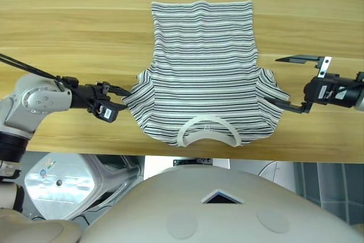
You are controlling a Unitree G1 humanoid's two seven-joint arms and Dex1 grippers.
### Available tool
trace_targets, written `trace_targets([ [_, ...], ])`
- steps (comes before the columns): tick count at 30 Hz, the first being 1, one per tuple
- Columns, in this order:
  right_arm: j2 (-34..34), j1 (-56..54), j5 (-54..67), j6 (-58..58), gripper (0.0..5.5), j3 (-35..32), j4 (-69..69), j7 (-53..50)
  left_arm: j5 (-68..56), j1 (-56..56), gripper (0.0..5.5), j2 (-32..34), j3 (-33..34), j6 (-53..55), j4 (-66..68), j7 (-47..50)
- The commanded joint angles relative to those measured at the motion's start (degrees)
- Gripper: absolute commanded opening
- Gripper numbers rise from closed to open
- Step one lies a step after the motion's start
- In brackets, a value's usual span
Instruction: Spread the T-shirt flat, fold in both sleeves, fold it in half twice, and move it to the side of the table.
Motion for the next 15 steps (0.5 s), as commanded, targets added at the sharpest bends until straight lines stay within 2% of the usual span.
trace_targets([
  [1, 0.3, 0.3, -0.1, 0.0, 4.87, -0.3, -0.9, 0.4, 1.3, -1.5, 1.67, 0.1, -0.3, 0.4, 0.3, 0.1],
  [10, 0.5, 0.8, 0.1, 0.0, 4.87, -0.7, -1.9, 0.2, 1.1, -0.7, 0.02, 0.5, -1.8, 0.4, 0.2, -0.8],
  [14, 0.5, 1.0, -0.1, 0.1, 4.87, -0.8, -1.9, 0.0, -1.5, -0.8, 0.02, 0.4, -1.0, 2.6, -1.0, -1.5],
  [15, 0.5, 1.1, 0.0, 0.2, 4.87, -0.8, -1.8, 0.0, -3.5, -0.7, 0.16, 0.5, -0.5, 3.8, -2.1, -2.1],
])
